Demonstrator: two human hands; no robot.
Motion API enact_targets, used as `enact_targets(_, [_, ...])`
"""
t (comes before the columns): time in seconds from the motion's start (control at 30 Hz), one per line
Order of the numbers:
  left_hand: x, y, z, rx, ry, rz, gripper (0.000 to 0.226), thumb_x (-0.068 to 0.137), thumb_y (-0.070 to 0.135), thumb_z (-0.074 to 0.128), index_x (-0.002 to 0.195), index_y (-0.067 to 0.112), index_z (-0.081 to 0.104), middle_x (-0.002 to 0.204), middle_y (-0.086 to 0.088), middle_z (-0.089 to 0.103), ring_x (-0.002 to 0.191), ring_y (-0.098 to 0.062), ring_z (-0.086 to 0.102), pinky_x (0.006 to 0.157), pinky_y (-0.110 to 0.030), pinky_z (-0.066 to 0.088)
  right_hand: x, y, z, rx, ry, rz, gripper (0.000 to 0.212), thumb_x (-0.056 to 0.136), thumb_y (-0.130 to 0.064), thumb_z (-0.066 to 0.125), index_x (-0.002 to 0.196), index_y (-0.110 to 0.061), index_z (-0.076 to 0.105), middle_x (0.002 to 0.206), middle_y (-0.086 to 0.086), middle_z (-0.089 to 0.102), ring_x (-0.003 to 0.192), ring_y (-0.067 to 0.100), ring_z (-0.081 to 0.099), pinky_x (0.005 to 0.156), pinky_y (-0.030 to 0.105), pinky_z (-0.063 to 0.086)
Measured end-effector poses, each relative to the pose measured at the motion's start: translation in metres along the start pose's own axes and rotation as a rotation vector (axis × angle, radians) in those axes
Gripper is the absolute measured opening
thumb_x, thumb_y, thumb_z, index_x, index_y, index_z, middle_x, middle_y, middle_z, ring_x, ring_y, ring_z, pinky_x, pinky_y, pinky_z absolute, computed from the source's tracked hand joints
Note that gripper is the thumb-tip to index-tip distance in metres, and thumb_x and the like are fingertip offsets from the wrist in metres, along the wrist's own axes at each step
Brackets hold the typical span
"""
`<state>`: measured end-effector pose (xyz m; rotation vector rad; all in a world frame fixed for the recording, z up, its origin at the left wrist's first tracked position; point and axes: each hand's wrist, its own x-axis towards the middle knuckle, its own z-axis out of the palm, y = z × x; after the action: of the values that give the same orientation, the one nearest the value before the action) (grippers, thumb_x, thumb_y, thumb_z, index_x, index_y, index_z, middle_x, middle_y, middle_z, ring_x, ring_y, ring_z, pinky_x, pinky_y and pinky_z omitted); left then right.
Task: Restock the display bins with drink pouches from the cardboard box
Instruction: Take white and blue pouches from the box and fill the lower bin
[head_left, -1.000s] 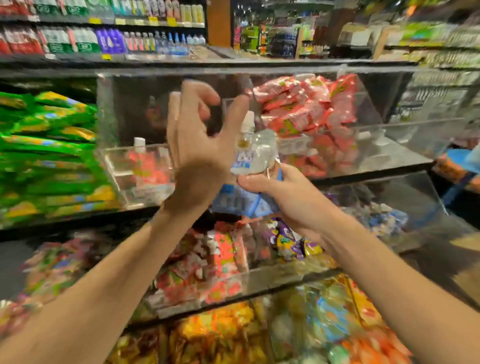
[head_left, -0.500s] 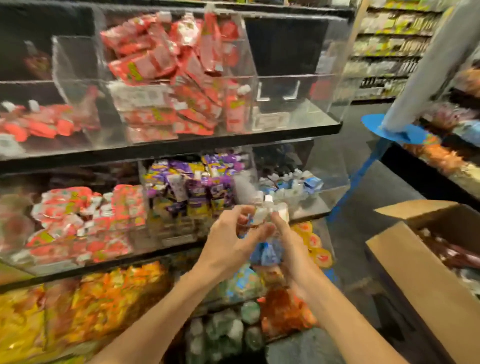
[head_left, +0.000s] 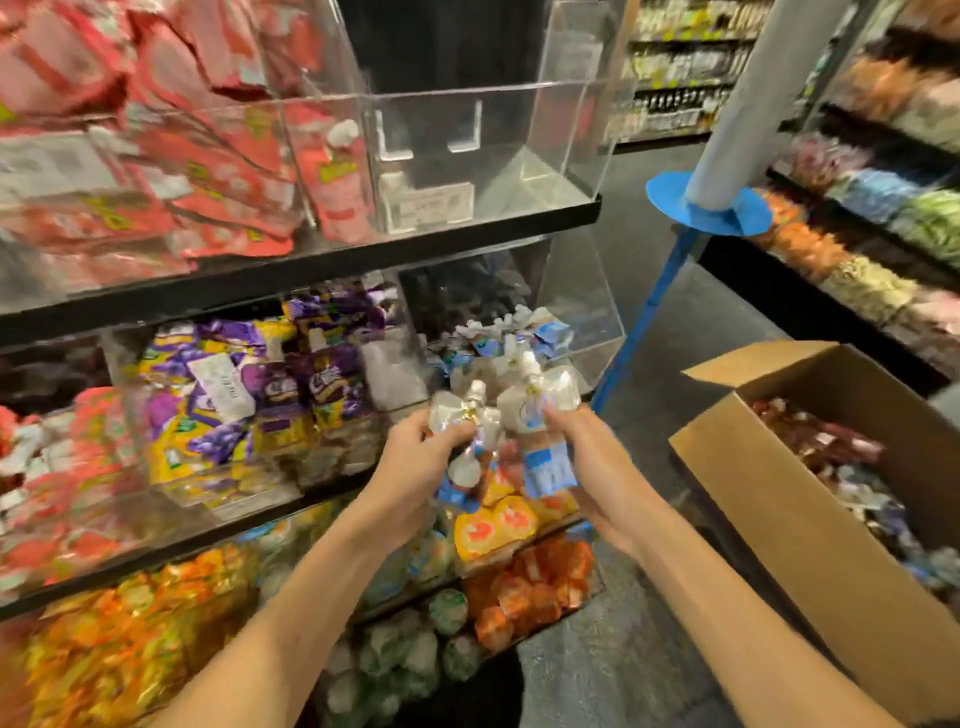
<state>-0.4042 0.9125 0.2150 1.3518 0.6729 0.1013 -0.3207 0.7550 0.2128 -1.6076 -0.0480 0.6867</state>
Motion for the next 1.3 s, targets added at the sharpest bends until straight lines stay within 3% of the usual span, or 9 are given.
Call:
enact_targets(0.17, [0.041,0.028,0.022,0.117,0.111,0.183,0.018,0.090,0.023,0.071,0.104,0.012,0.069,0.097,-0.007,0.076,0.095,-0.023,0.072,0.082,-0.041,0.059,0.050,-0.047,-0.048,-0.083,0.068,-0.195,0.028,0.096,-0.030,0.060,0.105,-0.005,0.067,0.102,0.010,0.073,0.091,0.024,0.069,0.082,0.040,0.053])
enact_targets(0.27, [0.067,0.047,0.037,0.176,0.136,0.280,0.010,0.092,0.017,0.070,0.101,0.016,0.067,0.093,0.000,0.073,0.080,0.001,0.069,0.065,-0.016,0.052,0.092,-0.079,-0.075,-0.355,0.084,-0.365,0.041,0.096,-0.032,0.062,0.088,0.007,0.059,0.076,0.014,0.058,0.064,0.020,0.053,0.059,0.029,0.044])
enact_targets(0.33, [0.081,0.059,0.048,0.203,0.195,0.325,0.010,0.091,0.012,0.070,0.100,0.014,0.066,0.092,0.000,0.072,0.073,0.005,0.066,0.062,-0.011,0.048,0.125,-0.097,-0.086,-0.486,0.052,-0.436,0.045,0.089,-0.040,0.068,0.092,0.005,0.064,0.081,0.017,0.066,0.071,0.032,0.061,0.067,0.041,0.051])
enact_targets(0.53, [0.120,0.071,0.071,0.270,0.419,0.320,0.020,0.078,0.022,0.076,0.083,0.037,0.064,0.090,-0.008,0.072,0.087,-0.028,0.070,0.077,-0.050,0.058,0.201,-0.115,-0.098,-0.985,-0.175,-0.581,0.031,0.086,-0.034,0.071,0.112,-0.020,0.059,0.095,0.002,0.070,0.089,0.026,0.066,0.084,0.041,0.052])
enact_targets(0.63, [0.127,0.068,0.077,0.383,0.463,0.298,0.025,0.080,0.012,0.073,0.088,0.033,0.062,0.083,-0.002,0.071,0.079,-0.022,0.068,0.080,-0.052,0.057,0.222,-0.114,-0.093,-1.154,-0.260,-0.542,0.039,0.091,-0.029,0.066,0.126,-0.022,0.052,0.110,0.012,0.067,0.102,0.035,0.061,0.084,0.041,0.049])
enact_targets(0.77, [0.134,0.065,0.079,0.498,0.528,0.307,0.026,0.082,0.001,0.070,0.093,0.024,0.065,0.078,0.012,0.064,0.074,-0.009,0.059,0.072,-0.032,0.050,0.239,-0.110,-0.085,-1.374,-0.405,-0.517,0.019,0.090,-0.014,0.063,0.108,-0.014,0.055,0.113,0.016,0.063,0.105,0.037,0.059,0.072,0.034,0.040])
enact_targets(0.9, [0.134,0.064,0.075,0.517,0.562,0.292,0.021,0.082,0.003,0.070,0.091,0.021,0.066,0.077,0.016,0.061,0.072,-0.003,0.055,0.064,-0.021,0.042,0.258,-0.089,-0.081,-1.518,-0.520,-0.446,0.028,0.087,-0.016,0.069,0.113,-0.008,0.058,0.114,0.018,0.062,0.106,0.037,0.061,0.070,0.032,0.041])
enact_targets(1.1, [0.134,0.058,0.075,0.475,0.487,0.297,0.025,0.081,0.000,0.071,0.081,0.024,0.064,0.075,0.011,0.063,0.072,-0.003,0.057,0.067,-0.023,0.045,0.268,-0.060,-0.075,-1.476,-0.552,-0.343,0.032,0.087,-0.011,0.063,0.116,-0.002,0.055,0.108,0.020,0.064,0.097,0.033,0.061,0.076,0.039,0.051])
enact_targets(1.3, [0.138,0.048,0.077,0.475,0.435,0.244,0.019,0.084,0.007,0.072,0.094,0.022,0.069,0.092,0.003,0.073,0.093,-0.015,0.069,0.082,-0.037,0.057,0.268,-0.062,-0.069,-1.462,-0.568,-0.365,0.012,0.082,-0.004,0.066,0.092,-0.003,0.059,0.086,0.013,0.058,0.076,0.025,0.053,0.050,0.023,0.037])
